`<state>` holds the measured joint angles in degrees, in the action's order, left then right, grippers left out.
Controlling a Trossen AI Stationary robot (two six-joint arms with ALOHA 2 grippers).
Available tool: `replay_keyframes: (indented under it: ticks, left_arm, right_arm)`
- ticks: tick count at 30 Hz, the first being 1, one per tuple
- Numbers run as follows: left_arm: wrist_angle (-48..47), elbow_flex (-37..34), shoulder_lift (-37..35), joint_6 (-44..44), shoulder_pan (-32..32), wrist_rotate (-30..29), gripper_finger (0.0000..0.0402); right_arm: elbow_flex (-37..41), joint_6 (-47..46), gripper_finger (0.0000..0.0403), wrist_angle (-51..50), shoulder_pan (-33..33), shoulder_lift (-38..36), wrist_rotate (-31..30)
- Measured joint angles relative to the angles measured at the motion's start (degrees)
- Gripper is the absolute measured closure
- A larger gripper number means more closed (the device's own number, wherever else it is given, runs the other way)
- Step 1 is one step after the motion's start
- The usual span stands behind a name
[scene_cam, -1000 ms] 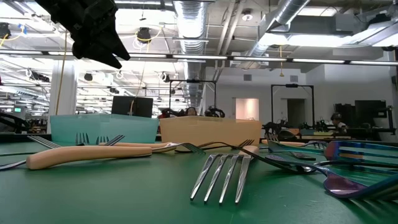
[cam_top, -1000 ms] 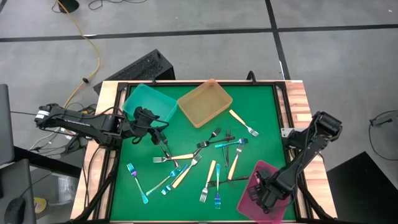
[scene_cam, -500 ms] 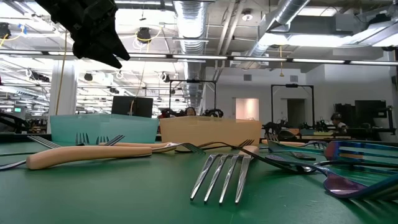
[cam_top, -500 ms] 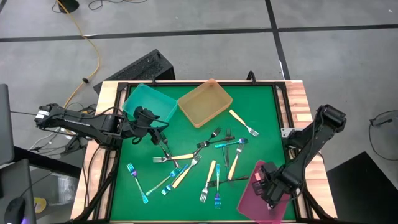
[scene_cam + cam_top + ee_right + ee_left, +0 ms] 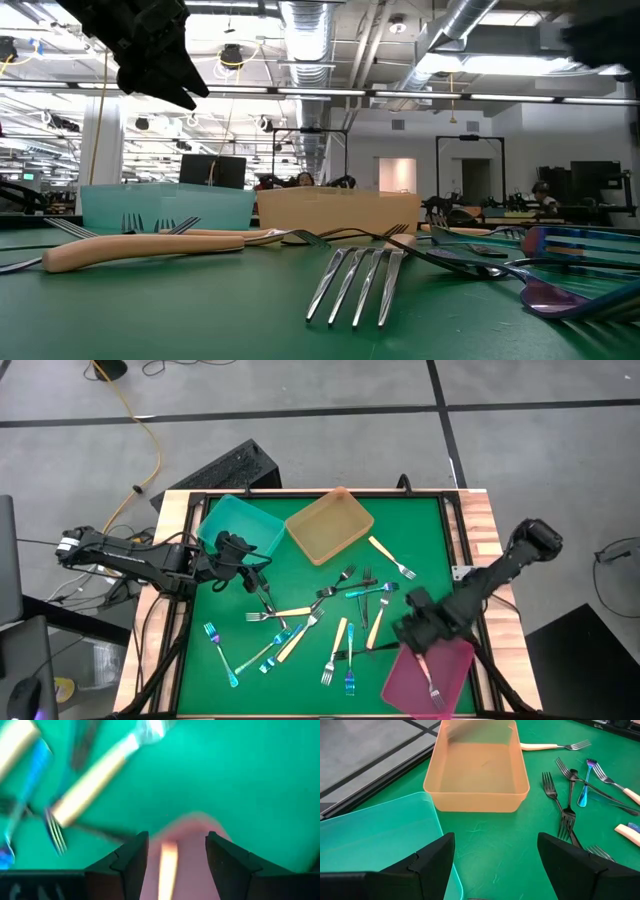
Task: Sort silverware by color (type)
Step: Put the blue fork into the blue bin
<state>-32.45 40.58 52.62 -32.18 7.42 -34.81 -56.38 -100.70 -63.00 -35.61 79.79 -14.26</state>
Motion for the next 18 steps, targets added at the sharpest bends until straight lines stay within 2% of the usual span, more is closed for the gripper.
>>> replay_keyframes:
  ticks: [3,9,14,18]
  left_arm:
    - [0.0,0.0,0.0,0.0,0.0,0.0,0.0134]
    - [0.0,0.0,0.0,0.0,0.0,-0.1,0.0134]
    - [0.0,0.0,0.0,0.0,0.0,-0.3,0.0134]
    - [0.0,0.0,0.0,0.0,0.0,-0.6,0.0134]
  right_arm:
    - [0.0,13.7,0.0184,3.4,6.8,0.0,-2.6]
    - [0.0,49.6,0.0184,16.4,17.8,0.1,0.5]
    - [0.0,72.2,0.0184,19.7,23.0,0.0,5.2]
    - [0.0,85.2,0.0184,19.1,24.4,0.1,5.6]
